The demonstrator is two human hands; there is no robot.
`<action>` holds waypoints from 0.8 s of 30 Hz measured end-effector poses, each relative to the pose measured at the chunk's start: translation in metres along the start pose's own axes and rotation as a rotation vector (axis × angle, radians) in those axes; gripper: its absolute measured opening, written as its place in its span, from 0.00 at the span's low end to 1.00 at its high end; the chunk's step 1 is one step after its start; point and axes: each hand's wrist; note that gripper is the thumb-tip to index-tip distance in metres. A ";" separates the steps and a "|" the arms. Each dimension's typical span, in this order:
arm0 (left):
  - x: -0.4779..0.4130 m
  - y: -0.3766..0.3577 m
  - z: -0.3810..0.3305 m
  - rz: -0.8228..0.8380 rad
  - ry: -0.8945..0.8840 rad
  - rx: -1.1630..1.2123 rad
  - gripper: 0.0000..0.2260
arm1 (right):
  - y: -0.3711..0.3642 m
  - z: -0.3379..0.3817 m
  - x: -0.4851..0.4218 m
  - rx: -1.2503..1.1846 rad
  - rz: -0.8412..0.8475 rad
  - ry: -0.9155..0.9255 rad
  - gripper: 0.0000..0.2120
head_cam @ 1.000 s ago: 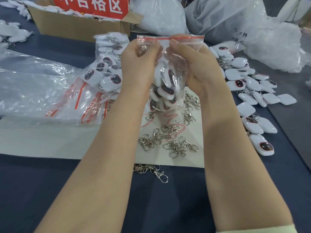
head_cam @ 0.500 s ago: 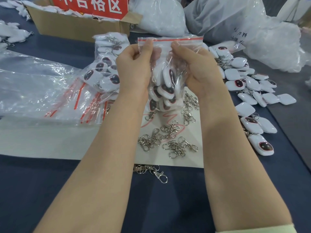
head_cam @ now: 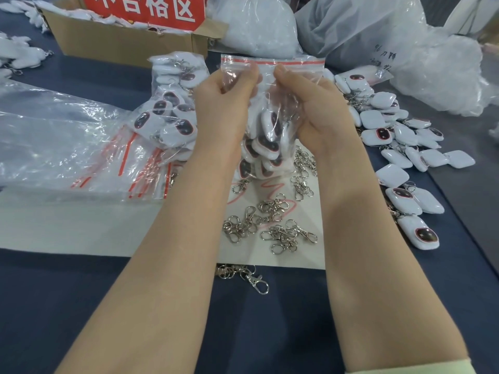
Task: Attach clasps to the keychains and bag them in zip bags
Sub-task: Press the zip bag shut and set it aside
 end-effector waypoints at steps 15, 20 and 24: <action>0.001 -0.002 -0.001 -0.038 -0.015 0.001 0.06 | -0.007 -0.002 0.000 -0.011 0.002 -0.016 0.10; -0.002 -0.001 0.001 0.022 0.020 0.018 0.05 | -0.007 -0.001 0.002 -0.081 0.089 -0.002 0.09; -0.001 0.000 -0.001 0.032 0.017 -0.014 0.12 | -0.006 0.002 0.005 -0.145 0.148 -0.018 0.14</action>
Point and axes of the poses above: each hand's wrist, its own x-axis away from the middle knuckle, its own y-axis out of the back of the hand, z = x × y, and after that the axes turned 1 degree about -y, right-handed
